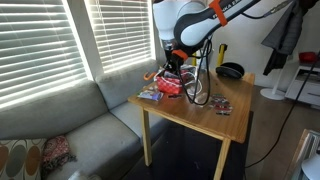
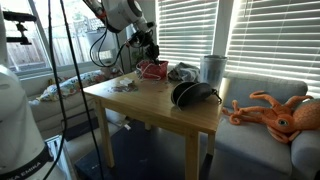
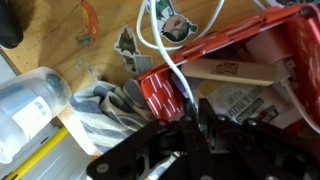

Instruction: Pick up the usb connector part of the white charging cable and put it nicely in the red basket

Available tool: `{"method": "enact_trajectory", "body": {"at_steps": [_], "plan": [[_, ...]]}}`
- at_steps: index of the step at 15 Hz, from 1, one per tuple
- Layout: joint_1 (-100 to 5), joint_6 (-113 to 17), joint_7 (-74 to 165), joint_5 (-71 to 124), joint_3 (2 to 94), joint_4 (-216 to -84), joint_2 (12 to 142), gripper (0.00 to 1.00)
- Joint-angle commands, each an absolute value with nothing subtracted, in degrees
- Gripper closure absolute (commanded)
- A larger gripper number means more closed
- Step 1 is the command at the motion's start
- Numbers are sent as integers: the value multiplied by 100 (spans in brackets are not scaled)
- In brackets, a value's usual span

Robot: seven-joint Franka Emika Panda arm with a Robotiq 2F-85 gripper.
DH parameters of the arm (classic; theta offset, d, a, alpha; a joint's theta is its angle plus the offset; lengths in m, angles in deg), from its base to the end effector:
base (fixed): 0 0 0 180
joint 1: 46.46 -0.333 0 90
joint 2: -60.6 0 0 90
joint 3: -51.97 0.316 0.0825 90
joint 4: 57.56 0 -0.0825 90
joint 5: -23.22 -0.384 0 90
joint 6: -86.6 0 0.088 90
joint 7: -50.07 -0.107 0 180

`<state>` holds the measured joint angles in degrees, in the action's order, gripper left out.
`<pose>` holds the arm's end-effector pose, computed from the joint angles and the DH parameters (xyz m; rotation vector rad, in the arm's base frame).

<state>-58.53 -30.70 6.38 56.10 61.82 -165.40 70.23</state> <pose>0.5733 0.1942 0.4279 2.7121 -0.1550 0.3633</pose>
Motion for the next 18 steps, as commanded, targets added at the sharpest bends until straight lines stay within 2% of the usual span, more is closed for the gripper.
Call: {"method": "enact_trajectory", "body": {"at_steps": [1, 18], "plan": [[-5894, -3101, 734, 5420, 6064, -16458, 7167, 91], [-5978, -2500, 1190, 5316, 5955, -16143, 7598, 90]]}}
